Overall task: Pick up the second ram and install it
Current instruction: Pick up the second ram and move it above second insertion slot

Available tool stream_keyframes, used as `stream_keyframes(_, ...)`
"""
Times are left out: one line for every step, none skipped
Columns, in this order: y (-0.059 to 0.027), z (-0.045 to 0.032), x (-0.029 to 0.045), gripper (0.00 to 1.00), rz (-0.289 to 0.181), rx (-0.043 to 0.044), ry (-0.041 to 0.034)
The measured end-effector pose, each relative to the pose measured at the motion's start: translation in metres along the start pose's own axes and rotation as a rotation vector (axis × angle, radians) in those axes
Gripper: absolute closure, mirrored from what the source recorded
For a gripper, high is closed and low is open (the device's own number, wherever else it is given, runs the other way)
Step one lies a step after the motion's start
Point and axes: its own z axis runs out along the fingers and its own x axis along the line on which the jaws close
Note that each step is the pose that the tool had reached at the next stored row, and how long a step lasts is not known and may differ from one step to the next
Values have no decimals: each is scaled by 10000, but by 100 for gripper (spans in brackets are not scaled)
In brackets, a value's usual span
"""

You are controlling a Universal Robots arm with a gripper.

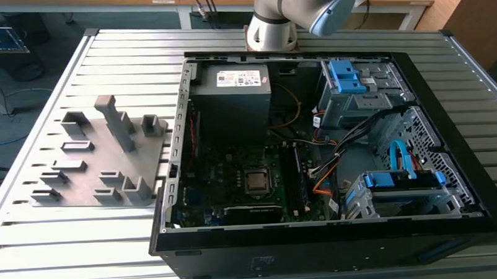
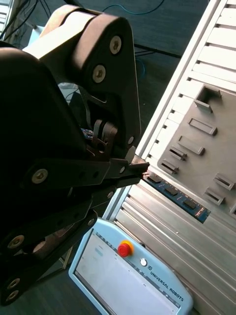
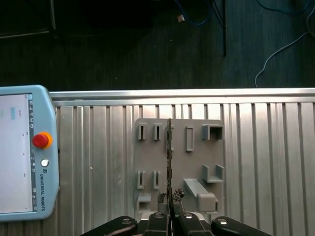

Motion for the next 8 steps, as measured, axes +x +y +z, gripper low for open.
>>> stream_keyframes(1, -13, 0, 86, 0, 0, 0)
stream_keyframes(2, -24, 0, 86, 0, 1, -1)
stream_keyframes(2, -37, -1, 86, 0, 0, 0)
stream_keyframes(3, -50, -2, 86, 0, 1, -1)
stream_keyframes(3, -63, -2, 86, 0, 1, -1)
stream_keyframes(4, -75, -2, 86, 0, 1, -1)
stream_keyframes(4, -88, -3, 86, 0, 2, -1)
stream_keyframes(5, -101, -3, 86, 0, 1, 0)
